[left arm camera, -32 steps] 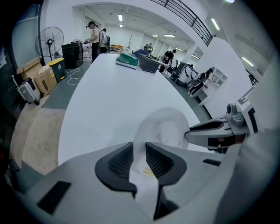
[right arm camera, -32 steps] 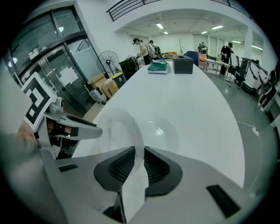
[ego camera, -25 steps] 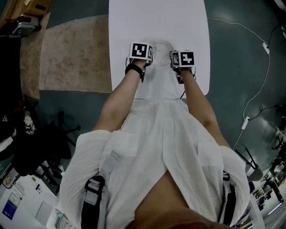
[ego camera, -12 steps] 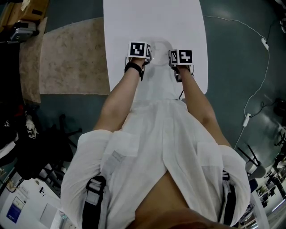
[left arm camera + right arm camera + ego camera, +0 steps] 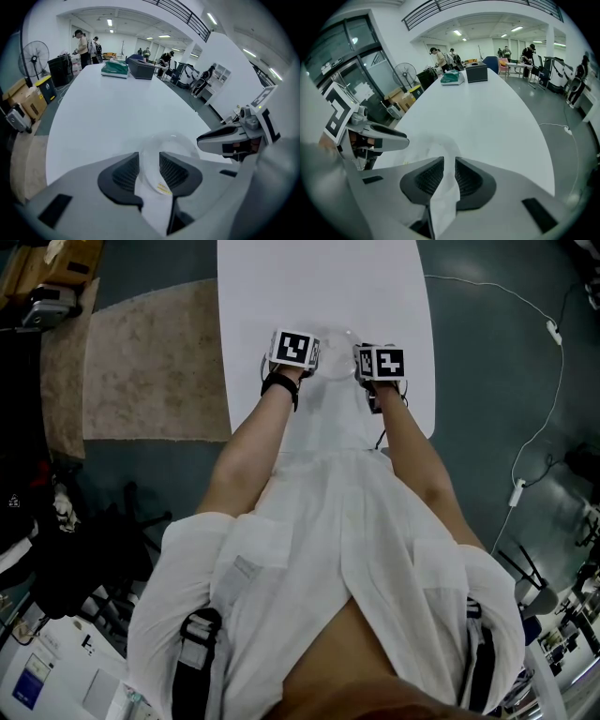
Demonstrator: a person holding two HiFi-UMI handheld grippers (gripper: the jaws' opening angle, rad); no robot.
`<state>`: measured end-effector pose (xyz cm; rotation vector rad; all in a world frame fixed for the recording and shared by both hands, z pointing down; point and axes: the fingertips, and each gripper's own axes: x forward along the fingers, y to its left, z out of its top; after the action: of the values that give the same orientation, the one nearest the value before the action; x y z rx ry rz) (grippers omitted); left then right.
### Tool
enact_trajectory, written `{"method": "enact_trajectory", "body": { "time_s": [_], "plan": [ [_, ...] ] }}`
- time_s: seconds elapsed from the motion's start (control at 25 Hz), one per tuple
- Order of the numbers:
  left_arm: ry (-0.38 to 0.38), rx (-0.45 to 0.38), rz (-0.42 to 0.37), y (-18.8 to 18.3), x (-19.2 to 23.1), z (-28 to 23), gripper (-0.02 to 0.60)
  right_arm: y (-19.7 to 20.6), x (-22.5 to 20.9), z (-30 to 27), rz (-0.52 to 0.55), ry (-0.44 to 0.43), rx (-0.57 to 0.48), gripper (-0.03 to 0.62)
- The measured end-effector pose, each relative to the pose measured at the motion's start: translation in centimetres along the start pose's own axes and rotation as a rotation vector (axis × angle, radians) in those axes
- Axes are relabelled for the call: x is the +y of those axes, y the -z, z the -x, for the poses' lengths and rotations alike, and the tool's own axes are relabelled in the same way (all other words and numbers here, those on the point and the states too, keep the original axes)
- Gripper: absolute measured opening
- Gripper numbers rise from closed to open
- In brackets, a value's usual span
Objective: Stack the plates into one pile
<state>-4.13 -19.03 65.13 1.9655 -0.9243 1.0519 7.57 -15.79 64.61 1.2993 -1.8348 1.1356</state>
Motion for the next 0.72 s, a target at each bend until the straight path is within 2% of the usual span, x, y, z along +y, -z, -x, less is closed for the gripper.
{"method": "enact_trajectory", "body": {
  "time_s": [0.44, 0.6, 0.72],
  "plan": [
    [-0.005, -0.076, 0.053, -0.7, 2.6, 2.8, 0.138, -0.8, -1.0, 2.1, 0.012, 0.0, -0.071, 0.092],
    [-0.024, -0.151, 0.092, -1.5, 4.7, 5.3, 0.138, -2.0, -2.0, 4.3, 0.019, -0.004, -0.151, 0.092],
    [-0.037, -0.214, 0.111, -1.8, 6.6, 7.8, 0.138, -3.6, -2.0, 6.6, 0.063, -0.036, -0.262, 0.092]
  ]
}}
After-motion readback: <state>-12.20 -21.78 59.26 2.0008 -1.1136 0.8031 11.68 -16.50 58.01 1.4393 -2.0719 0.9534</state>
